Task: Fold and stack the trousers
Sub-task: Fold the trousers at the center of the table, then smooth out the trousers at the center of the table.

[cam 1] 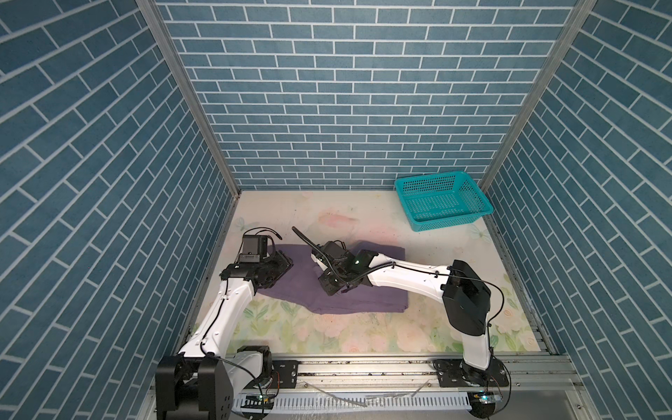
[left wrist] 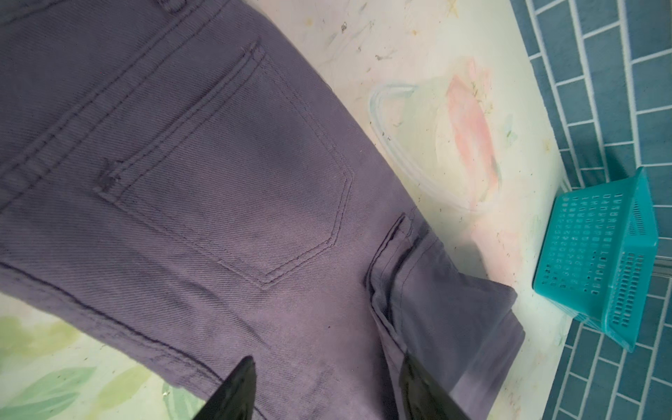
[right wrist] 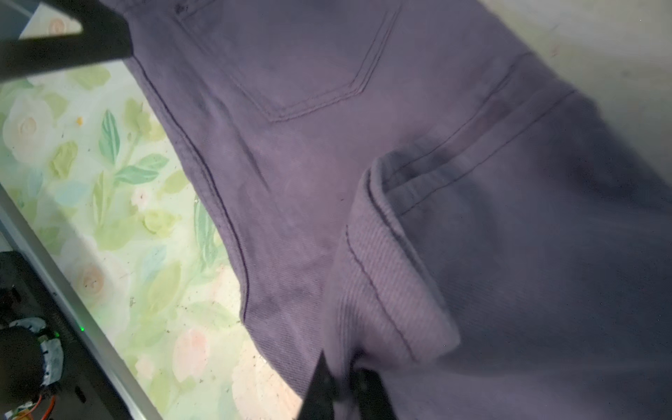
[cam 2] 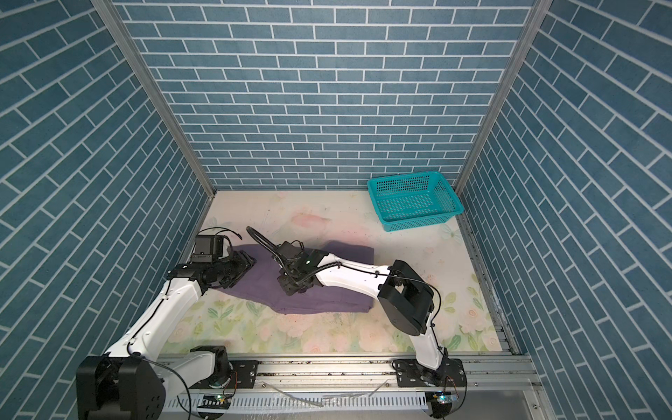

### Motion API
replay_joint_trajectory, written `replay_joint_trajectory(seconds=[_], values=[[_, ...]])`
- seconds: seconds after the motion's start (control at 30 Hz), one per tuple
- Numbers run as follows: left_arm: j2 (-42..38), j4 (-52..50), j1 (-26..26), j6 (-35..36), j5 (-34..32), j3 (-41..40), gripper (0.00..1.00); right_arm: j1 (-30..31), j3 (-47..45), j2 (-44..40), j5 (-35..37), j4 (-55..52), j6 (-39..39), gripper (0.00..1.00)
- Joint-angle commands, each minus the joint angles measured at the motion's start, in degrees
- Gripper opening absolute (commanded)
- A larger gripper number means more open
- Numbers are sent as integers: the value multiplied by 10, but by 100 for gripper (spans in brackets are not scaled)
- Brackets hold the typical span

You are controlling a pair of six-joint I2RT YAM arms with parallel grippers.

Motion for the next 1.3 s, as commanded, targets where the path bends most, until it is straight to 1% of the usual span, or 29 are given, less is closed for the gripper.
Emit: replay_joint_trajectory(seconds=[0.0, 0.03, 0.07, 0.17, 0.27, 0.3, 0.37, 0.43, 0.53, 0.63, 0.67, 0.7, 0.8, 0.9, 0.97, 1.1, 1.17, 1.27], values=[[13, -2, 4, 16, 3, 1, 66, 32, 21, 8, -33, -37, -50, 36], [18, 1, 4, 17, 3, -2, 66, 37, 19, 5, -33, -45, -52, 40], [22, 5, 4, 16, 4, -5, 66, 40, 16, -1, -34, -55, -51, 43], [34, 21, 3, 17, 15, -17, 66, 39, -25, -53, -42, -54, -30, 46], [46, 34, -4, 20, 22, -22, 65, 26, -87, -132, -25, -54, 4, 47], [50, 38, -11, 21, 21, -23, 64, 20, -109, -159, -3, -56, 19, 47], [60, 50, -33, 22, 11, -21, 62, -10, -169, -220, 18, -61, 60, 48], [77, 68, -57, 18, 4, -20, 61, -52, -236, -280, 23, -63, 115, 50], [112, 109, -89, 11, 11, -19, 61, -108, -339, -374, 23, -60, 186, 60], [152, 142, -116, 7, 14, -15, 60, -150, -401, -432, 23, -84, 237, 69], [165, 153, -124, 6, 15, -14, 60, -160, -413, -440, 23, -93, 249, 75], [177, 161, -130, 6, 16, -13, 60, -166, -423, -444, 26, -97, 259, 76], [212, 187, -147, 5, 17, -11, 58, -183, -448, -441, 24, -79, 281, 77], [238, 200, -157, 2, 25, -10, 56, -203, -466, -420, 9, -46, 293, 76], [249, 207, -162, 0, 26, -9, 55, -212, -473, -404, -3, -23, 293, 75], [261, 214, -169, -2, 25, -8, 49, -234, -475, -370, -4, 1, 295, 71], [265, 217, -169, -2, 28, -6, 44, -247, -479, -357, -16, 32, 302, 69], [271, 216, -170, -3, 30, -2, 34, -262, -476, -332, -18, 65, 311, 62]])
